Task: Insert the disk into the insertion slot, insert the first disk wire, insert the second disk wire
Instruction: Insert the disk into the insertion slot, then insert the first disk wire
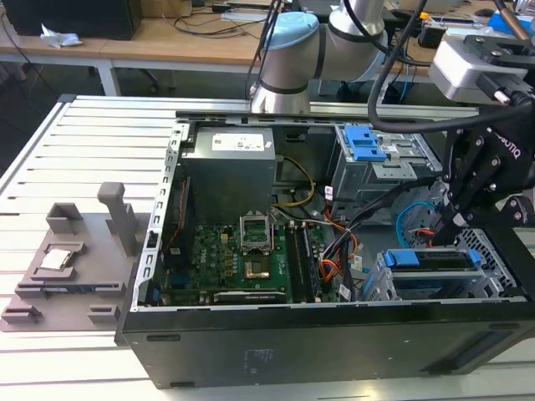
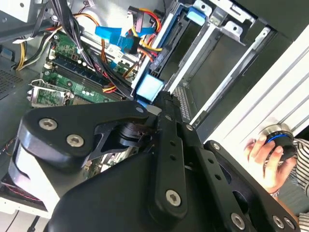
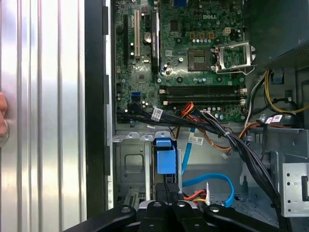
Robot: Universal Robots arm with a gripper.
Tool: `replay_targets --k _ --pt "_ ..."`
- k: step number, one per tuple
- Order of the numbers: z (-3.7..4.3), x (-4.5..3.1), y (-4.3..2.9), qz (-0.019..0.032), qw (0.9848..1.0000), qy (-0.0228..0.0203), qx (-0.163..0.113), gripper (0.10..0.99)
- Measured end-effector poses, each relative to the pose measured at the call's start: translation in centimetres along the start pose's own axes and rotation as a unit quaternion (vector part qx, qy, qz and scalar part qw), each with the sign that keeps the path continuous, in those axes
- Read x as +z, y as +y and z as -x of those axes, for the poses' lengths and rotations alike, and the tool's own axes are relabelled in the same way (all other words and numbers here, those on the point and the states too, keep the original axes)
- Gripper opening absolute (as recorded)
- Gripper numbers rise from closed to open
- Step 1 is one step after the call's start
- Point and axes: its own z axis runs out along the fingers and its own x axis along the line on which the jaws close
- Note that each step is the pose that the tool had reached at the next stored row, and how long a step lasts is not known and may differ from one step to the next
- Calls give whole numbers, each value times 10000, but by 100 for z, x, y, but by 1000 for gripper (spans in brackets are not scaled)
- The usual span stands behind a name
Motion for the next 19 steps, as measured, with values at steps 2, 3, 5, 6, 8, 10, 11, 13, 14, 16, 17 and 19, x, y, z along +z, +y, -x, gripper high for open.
replay_targets --k 2,3,5,6,8,10,11,13,14,16,17,19 --pt "0 32 -22 20 10000 0 0 106" --pt "0 35 -30 26 10000 1 0 106" --pt "2 36 -42 30 10000 1 0 106" --pt "1 37 -42 31 10000 0 1 106" --pt "1 36 -44 31 10000 0 0 106" --pt "1 36 -45 31 10000 0 0 106" --pt "1 36 -45 31 10000 1 0 106" --pt "1 36 -45 31 10000 1 0 106" --pt "1 36 -45 31 10000 0 0 106" --pt "1 37 -45 31 10000 0 0 106" --pt "1 36 -46 31 10000 0 0 106" --pt "1 36 -46 31 10000 0 0 106"
